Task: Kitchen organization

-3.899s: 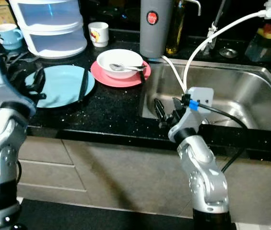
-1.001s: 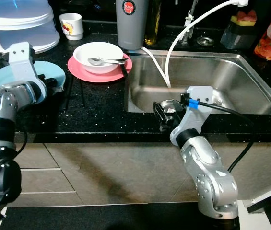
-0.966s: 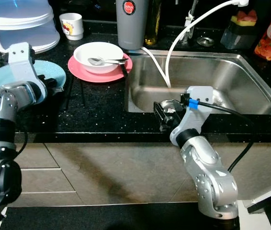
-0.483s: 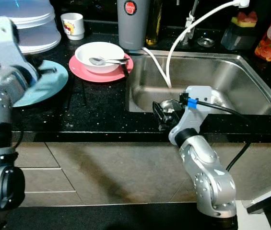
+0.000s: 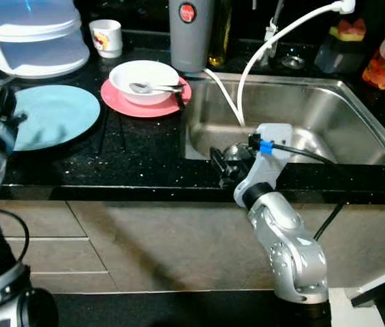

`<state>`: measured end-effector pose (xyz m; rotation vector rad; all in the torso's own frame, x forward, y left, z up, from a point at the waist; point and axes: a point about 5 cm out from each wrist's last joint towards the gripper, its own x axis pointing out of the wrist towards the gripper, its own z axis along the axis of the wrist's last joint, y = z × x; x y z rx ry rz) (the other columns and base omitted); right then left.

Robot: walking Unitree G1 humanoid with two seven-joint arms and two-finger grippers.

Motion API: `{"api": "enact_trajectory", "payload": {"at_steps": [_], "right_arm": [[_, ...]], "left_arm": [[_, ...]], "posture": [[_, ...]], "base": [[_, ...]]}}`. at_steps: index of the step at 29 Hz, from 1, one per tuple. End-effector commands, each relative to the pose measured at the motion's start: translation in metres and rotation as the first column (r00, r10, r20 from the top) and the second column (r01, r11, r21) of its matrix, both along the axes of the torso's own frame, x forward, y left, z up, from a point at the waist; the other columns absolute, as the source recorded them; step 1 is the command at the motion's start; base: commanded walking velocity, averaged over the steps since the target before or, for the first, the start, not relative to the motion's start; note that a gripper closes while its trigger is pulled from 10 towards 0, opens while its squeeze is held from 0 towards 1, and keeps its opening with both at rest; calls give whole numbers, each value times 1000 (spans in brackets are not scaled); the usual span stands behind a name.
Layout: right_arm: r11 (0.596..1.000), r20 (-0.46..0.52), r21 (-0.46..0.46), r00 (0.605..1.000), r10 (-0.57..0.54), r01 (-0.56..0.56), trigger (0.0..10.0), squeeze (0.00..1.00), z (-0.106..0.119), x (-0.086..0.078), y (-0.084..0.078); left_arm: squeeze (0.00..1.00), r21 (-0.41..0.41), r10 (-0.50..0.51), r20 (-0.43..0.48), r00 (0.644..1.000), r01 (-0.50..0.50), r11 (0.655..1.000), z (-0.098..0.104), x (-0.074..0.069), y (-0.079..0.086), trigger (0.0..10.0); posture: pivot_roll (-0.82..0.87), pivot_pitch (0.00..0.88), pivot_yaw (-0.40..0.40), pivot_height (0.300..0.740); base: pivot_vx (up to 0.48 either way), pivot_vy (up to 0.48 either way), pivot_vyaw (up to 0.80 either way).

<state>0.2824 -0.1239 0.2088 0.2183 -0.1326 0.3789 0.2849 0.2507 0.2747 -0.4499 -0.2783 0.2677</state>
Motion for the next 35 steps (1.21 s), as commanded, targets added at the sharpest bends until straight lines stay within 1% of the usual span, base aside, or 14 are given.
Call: {"api": "enact_trajectory", "payload": {"at_steps": [1, 4, 6, 10, 11, 12, 13, 14, 19, 24, 26, 31, 33, 35], "right_arm": [[999, -1, 1, 999, 47, -47, 10000, 0, -4, -1, 6], [990, 21, 22, 990, 138, -138, 10000, 0, -5, -6, 17], [971, 57, 42, 971, 232, -234, 10000, 0, -3, -11, 26], [954, 71, 34, 953, 294, -297, 10000, 0, -4, -15, 29], [936, 80, 8, 933, 350, -352, 10000, 0, -4, -18, 32], [917, 82, -11, 913, 399, -400, 10000, 0, -4, -21, 34], [917, 82, -11, 913, 399, -400, 10000, 0, -4, -21, 34], [894, 77, -39, 891, 448, -446, 10000, 0, -6, -25, 36], [851, 52, -80, 851, 523, -518, 10000, 0, -13, -32, 41], [847, 50, -85, 847, 530, -525, 10000, 0, -14, -33, 42], [843, 44, -93, 843, 536, -531, 10000, 0, -15, -35, 42], [838, 40, -101, 839, 542, -536, 10000, 0, -16, -35, 42], [835, 36, -106, 837, 546, -540, 10000, 0, -16, -36, 41], [835, 36, -106, 837, 546, -540, 10000, 0, -16, -36, 41]], "left_arm": [[1000, -30, -22, 12, 1000, 23, 999, -4, -8, -3, 10000], [1000, -56, -47, 25, 999, 48, 997, -9, -15, -5, 10000], [1000, -121, -72, 54, 996, 78, 989, -13, -21, -7, 10000], [1000, -179, -105, 74, 992, 117, 977, -16, -23, -8, 10000], [616, -227, -138, 83, 987, 154, 962, -20, -24, -10, 10000], [345, -262, -157, 92, 983, 176, 949, -23, -24, -11, 10000], [345, -262, -157, 92, 983, 176, 949, -23, -24, -11, 10000], [0, -315, -178, 104, 979, 202, 927, -28, -24, -12, 10000], [0, -485, -212, 188, 959, 278, 829, -38, -25, -12, 10000], [0, -519, -208, 196, 958, 281, 807, -41, -25, -10, 10000], [0, -589, -171, 185, 968, 248, 769, -51, -24, 1, 10000], [0, -631, -126, 147, 981, 191, 751, -56, -21, 13, 10000], [0, -618, -96, 61, 993, 113, 778, -59, -18, 23, 10000], [0, -618, -96, 61, 993, 113, 778, -59, -18, 23, 10000]], "posture": [[138, 51, -56, 740], [140, 50, -57, 740], [144, 49, -61, 740], [144, 49, -61, 740], [145, 49, -65, 740], [145, 49, -66, 740], [145, 49, -66, 740], [143, 49, -66, 740], [139, 50, -68, 740], [139, 50, -68, 740], [137, 52, -67, 740], [127, 56, -69, 740], [123, 57, -70, 740], [123, 57, -70, 740]], "base": [[0, 0, 0], [0, 0, 0], [0, 0, 0], [0, 0, 0], [0, 0, 0], [0, 0, 0], [0, 0, 0], [0, 0, 0], [0, 0, 0], [0, 0, 0], [0, 0, 0], [0, 0, 0], [0, 0, 0], [0, 0, 0]]}}
